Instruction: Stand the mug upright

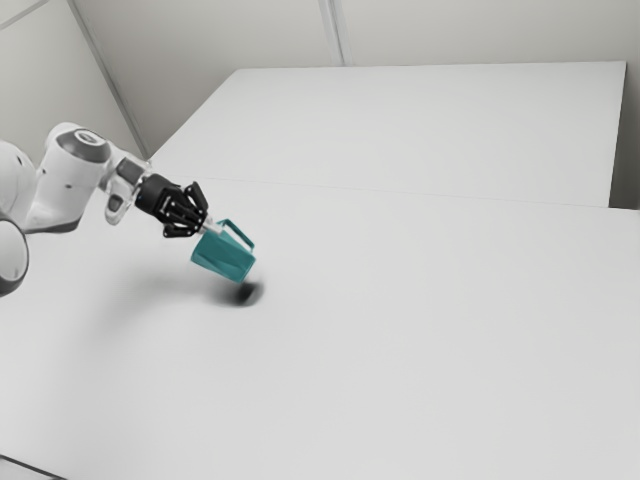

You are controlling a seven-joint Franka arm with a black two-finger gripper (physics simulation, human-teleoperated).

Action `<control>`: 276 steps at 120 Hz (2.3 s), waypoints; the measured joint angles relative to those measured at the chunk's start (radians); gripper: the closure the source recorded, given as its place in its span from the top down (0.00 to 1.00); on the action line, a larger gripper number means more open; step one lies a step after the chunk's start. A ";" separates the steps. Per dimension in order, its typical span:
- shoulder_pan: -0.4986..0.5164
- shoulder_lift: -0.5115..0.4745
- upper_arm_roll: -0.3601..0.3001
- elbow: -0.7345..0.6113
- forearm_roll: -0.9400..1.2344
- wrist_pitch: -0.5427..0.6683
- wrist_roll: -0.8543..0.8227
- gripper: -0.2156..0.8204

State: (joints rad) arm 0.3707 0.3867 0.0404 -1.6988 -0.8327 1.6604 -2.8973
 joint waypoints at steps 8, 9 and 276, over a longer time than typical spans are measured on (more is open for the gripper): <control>-0.001 -0.018 -0.027 0.002 0.027 0.013 0.000 0.03; -0.002 -0.020 -0.029 0.002 0.032 0.015 0.000 0.03; -0.457 -0.295 0.036 -0.010 0.918 0.282 0.000 0.75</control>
State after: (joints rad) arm -0.0862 0.0912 0.0766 -1.7084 0.0855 1.9427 -2.8973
